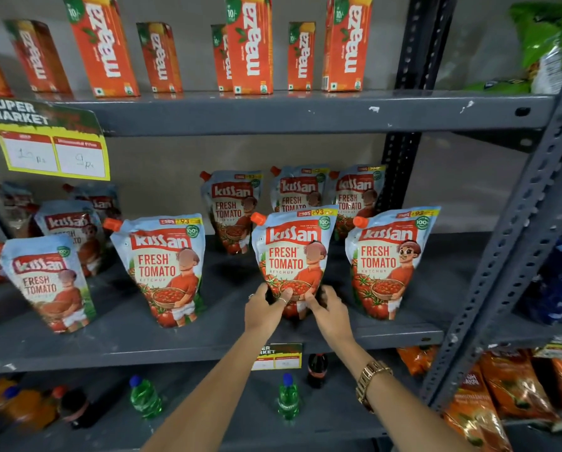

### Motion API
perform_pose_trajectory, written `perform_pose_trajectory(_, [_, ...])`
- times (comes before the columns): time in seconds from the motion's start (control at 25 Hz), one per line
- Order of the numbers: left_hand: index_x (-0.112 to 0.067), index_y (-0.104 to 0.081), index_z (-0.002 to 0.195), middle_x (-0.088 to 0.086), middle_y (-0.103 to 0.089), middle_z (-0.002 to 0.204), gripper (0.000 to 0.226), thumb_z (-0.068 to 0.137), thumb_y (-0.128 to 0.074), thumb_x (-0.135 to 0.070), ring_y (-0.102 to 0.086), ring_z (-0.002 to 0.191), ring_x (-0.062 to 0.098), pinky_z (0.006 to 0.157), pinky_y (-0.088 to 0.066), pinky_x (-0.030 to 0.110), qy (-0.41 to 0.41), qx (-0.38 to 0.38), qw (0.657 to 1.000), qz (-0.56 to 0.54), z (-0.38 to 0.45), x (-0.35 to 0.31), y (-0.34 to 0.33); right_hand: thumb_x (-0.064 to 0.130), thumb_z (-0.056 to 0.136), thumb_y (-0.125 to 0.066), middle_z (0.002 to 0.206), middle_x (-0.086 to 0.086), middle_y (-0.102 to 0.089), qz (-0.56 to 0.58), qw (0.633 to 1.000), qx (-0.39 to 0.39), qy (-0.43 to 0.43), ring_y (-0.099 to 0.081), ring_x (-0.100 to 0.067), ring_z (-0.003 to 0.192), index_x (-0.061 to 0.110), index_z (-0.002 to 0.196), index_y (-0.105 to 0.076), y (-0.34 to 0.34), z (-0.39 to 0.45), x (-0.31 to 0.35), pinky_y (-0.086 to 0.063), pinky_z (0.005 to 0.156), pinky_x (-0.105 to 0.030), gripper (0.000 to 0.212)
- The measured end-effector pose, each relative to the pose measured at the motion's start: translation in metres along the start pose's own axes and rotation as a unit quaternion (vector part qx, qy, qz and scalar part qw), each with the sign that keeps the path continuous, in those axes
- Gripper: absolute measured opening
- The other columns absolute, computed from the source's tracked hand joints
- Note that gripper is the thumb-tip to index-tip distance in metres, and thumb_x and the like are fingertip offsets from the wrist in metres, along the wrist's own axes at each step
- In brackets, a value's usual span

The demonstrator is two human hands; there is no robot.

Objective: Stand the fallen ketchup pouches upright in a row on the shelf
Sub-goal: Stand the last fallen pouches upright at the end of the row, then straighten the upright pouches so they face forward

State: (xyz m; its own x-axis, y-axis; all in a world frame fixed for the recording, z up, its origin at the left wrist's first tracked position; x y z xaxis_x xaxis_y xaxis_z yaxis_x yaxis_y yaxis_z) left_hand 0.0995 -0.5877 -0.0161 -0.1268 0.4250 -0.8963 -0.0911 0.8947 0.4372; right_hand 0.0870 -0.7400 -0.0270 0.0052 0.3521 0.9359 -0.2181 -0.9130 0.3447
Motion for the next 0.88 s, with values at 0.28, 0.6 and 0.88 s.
perform_pose_trajectory(0.28, [-0.015, -0.054, 0.113, 0.008, -0.060, 0.119, 0.036, 0.085, -0.060, -0.037, -0.055, 0.112, 0.024, 0.087, -0.043, 0.030, -0.016, -0.027, 0.998, -0.052, -0.015, -0.003, -0.019, 0.032, 0.089, -0.057, 0.122, -0.012, -0.063, -0.022, 1.000, -0.016, -0.007, -0.055, -0.023, 0.116, 0.011, 0.122, -0.052, 0.015, -0.004, -0.013, -0.044, 0.096, -0.035, 0.040])
perform_pose_trajectory(0.6, [-0.013, -0.054, 0.125, 0.010, -0.057, 0.126, 0.044, 0.086, -0.060, -0.031, -0.053, 0.118, 0.024, 0.098, -0.044, 0.036, -0.032, -0.073, 0.994, -0.079, -0.019, 0.001, 0.002, 0.023, 0.087, -0.059, 0.115, -0.007, -0.055, -0.079, 0.975, -0.189, 0.085, -0.052, -0.021, 0.106, 0.006, 0.117, -0.051, 0.021, -0.029, 0.013, -0.041, 0.086, -0.028, 0.035])
perform_pose_trajectory(0.88, [-0.005, -0.064, 0.097, 0.014, -0.068, 0.092, 0.014, 0.087, -0.055, -0.011, -0.061, 0.086, 0.026, 0.071, -0.044, 0.029, -0.100, -0.263, 0.956, -0.083, -0.019, 0.008, 0.097, 0.012, 0.088, -0.057, 0.085, 0.001, -0.051, -0.067, 0.964, -0.181, 0.183, -0.050, -0.013, 0.077, 0.005, 0.096, -0.055, -0.020, -0.036, 0.062, -0.036, 0.060, -0.008, 0.010])
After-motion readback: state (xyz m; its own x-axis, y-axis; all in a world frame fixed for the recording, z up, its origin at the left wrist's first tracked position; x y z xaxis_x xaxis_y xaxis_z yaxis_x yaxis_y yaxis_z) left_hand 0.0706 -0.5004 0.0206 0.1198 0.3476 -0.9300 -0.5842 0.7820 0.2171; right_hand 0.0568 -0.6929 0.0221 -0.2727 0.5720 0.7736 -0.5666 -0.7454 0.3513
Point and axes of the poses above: each hand's wrist, its own z-axis towards the middle knuckle, its own y-axis out of the back of the hand, x = y × z, the point moved 5 cm from there along z, towards the middle knuckle
